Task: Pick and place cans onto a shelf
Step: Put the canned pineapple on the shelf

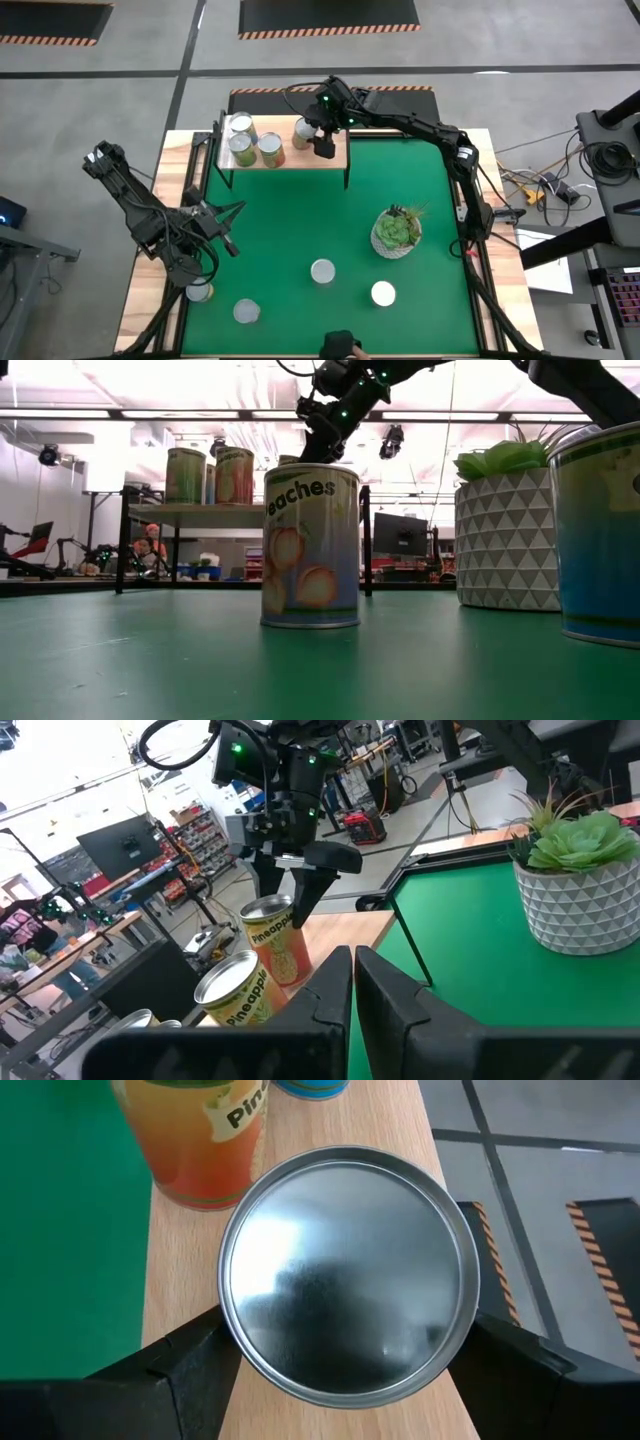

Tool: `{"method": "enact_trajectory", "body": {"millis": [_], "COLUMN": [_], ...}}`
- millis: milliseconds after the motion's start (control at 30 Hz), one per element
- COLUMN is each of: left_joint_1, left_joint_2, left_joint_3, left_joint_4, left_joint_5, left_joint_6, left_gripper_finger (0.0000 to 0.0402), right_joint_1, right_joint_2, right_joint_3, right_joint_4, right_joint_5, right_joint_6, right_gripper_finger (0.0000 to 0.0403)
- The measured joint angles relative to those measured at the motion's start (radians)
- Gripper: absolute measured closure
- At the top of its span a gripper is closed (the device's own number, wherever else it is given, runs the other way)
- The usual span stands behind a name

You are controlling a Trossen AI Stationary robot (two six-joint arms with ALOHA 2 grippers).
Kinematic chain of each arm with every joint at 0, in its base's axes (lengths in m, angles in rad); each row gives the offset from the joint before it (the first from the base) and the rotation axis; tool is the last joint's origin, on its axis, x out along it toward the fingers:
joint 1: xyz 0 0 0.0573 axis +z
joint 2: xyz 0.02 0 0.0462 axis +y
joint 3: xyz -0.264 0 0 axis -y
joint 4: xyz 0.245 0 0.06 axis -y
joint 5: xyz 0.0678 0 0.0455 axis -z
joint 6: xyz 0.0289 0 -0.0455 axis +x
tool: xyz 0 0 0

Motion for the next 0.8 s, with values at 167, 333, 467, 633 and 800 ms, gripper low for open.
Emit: {"method": "enact_trajectory", "body": {"millis": [167, 333, 467, 633, 800], "left_joint_1": [0.000, 0.000, 0.000, 0.000, 0.000], "left_joint_2": [0.000, 0.000, 0.000, 0.000, 0.000], "left_joint_3": [0.000, 0.000, 0.000, 0.000, 0.000], "left_joint_4": [0.000, 0.000, 0.001, 0.001, 0.001], "left_joint_5": [0.000, 0.000, 0.000, 0.000, 0.000], "left_joint_6": [0.000, 0.000, 0.000, 0.000, 0.000], "left_gripper_finger": [0.0402, 0.0402, 0.0402, 0.0402, 0.0402], "right_joint_1": [0.000, 0.000, 0.000, 0.000, 0.003], "right_joint_2": [0.000, 0.000, 0.000, -0.021, -0.071], "right_joint_3": [0.000, 0.000, 0.000, -0.001, -0.001], "right_joint_4": [0.000, 0.001, 0.003, -0.001, -0.008], "right_joint_5": [0.000, 0.002, 0.001, 0.005, 0.018], "right_joint_6": [0.009, -0.006, -0.010, -0.014, -0.003], "right_gripper_finger": [0.0088, 0.0079, 0.0078, 0.0078, 0.0078]}}
